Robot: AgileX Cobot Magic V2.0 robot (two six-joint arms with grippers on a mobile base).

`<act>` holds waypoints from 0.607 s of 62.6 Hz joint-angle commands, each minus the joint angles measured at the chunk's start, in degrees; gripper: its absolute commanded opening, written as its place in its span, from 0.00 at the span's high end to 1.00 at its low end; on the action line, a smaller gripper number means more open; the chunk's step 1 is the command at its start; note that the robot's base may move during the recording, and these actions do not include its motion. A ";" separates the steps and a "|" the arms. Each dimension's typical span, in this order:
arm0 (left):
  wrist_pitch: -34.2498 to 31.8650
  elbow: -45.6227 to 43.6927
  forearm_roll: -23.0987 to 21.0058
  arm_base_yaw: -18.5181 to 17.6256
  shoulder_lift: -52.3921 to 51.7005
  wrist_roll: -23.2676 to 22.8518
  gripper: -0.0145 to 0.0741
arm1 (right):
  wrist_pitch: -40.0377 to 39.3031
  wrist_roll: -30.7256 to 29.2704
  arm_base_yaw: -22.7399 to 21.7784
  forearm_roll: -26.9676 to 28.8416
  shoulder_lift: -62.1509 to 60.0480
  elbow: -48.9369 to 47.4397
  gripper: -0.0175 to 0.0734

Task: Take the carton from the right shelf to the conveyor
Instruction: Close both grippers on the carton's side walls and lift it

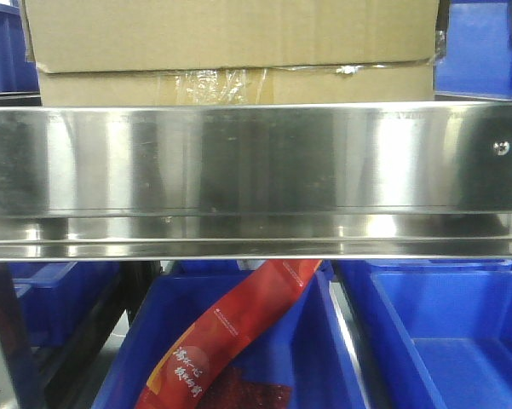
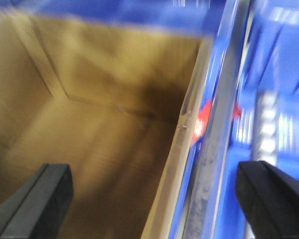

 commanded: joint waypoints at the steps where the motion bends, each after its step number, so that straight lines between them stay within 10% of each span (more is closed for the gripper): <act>1: -0.55 -0.62 0.19 0.19 1.63 -0.68 0.35 | -0.51 -0.01 0.18 -0.64 2.02 -0.57 0.19; 23: -1.03 -0.62 -0.33 1.35 5.84 -2.32 0.36 | -0.59 -0.01 0.18 -1.82 7.53 -0.57 0.25; 30: -1.03 -0.62 -0.33 1.91 5.84 -3.36 0.50 | -0.59 -0.01 0.18 -2.22 7.53 -0.57 0.50; 38: -1.03 -0.62 -0.33 1.91 5.84 -3.36 0.89 | 0.30 -0.01 0.18 -2.83 7.53 -0.57 0.92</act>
